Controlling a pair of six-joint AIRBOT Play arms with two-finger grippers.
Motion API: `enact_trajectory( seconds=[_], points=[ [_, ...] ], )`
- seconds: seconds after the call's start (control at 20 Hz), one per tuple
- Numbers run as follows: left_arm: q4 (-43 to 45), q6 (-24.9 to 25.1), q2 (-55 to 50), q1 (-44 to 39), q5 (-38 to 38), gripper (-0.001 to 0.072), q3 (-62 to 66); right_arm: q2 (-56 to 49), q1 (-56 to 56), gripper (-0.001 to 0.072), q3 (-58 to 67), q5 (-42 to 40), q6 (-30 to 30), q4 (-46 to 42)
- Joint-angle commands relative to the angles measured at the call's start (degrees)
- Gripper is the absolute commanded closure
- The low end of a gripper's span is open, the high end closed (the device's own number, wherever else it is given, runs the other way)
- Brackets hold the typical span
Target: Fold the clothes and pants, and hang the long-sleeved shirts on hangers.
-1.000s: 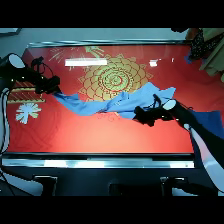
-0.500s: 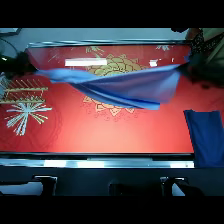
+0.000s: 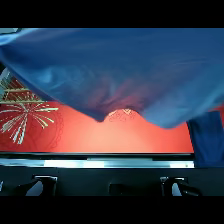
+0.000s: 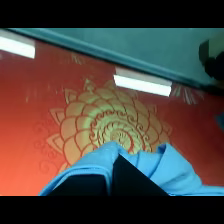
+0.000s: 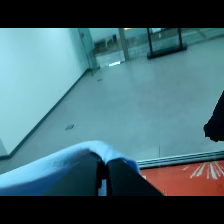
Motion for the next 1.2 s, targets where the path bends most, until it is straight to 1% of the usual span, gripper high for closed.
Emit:
enact_trajectory(
  seconds=[0.0, 0.1, 0.2, 0.25, 0.3, 0.35, 0.4, 0.45, 0.55, 0.6, 0.65, 0.8, 0.9, 1.1, 1.15],
  points=[
    [5.5, -4.4, 6.1, 0.2, 7.6, 0.0685, 0.1, -0.6, -0.1, 0.0680, 1.9, -1.2, 4.1, -3.4],
    [5.9, -4.4, 5.8, 0.2, 11.4, 0.0686, -0.1, -4.3, -0.1, 0.0680, 1.8, 2.5, 7.0, -3.3],
    [5.9, -4.4, 4.0, 0.1, 13.3, 0.0686, -2.1, -10.6, -0.1, 0.0679, 1.8, 10.9, 8.6, -2.1],
    [5.8, -4.0, 1.9, -0.2, 13.4, 0.0686, -3.9, -14.6, 0.1, 0.0679, 1.8, 15.7, 8.5, -0.9],
    [5.9, -2.3, -0.7, -1.3, 13.4, 0.0686, -5.7, -18.9, 1.1, 0.0679, 1.4, 19.6, 7.8, -0.3],
    [5.9, -0.1, -4.4, -2.6, 13.4, 0.0686, -7.7, -23.6, 2.9, 0.0679, 0.4, 22.2, 6.3, -0.5],
    [6.1, 1.2, -8.5, -3.9, 13.7, 0.0686, -9.5, -28.3, 5.2, 0.0679, -1.5, 22.4, 4.7, -0.6],
    [7.0, 1.8, -13.8, -5.2, 13.9, 0.0686, -10.7, -32.4, 7.5, 0.0679, -3.5, 20.8, 4.1, -1.4],
    [8.3, 1.7, -25.2, -7.3, 15.0, 0.0686, -10.9, -41.2, 11.9, 0.0679, -6.5, 14.4, 3.3, -8.1],
    [8.2, 1.6, -30.4, -8.2, 16.4, 0.0686, -10.9, -46.1, 13.2, 0.0679, -6.8, 10.6, 4.9, -12.4],
    [8.2, 1.6, -35.6, -9.0, 18.3, 0.0686, -10.9, -50.3, 13.4, 0.0679, -6.8, 7.2, 7.5, -14.1],
    [7.1, 1.6, -47.1, -11.3, 20.7, 0.0686, -10.9, -60.8, 13.3, 0.0680, -6.7, -1.5, 11.9, -11.6],
    [6.5, 1.6, -52.1, -12.6, 20.8, 0.0686, -10.9, -65.2, 13.4, 0.0679, -6.7, -5.2, 12.1, -7.7],
    [4.7, 1.6, -56.1, -13.4, 20.5, 0.0685, -10.9, -70.3, 13.4, 0.0677, -6.7, -8.8, 12.0, -1.2],
    [4.5, 1.6, -56.0, -13.2, 20.6, 0.0683, -10.8, -70.7, 13.4, 0.0661, -6.7, -8.8, 12.0, -0.3]
  ],
)
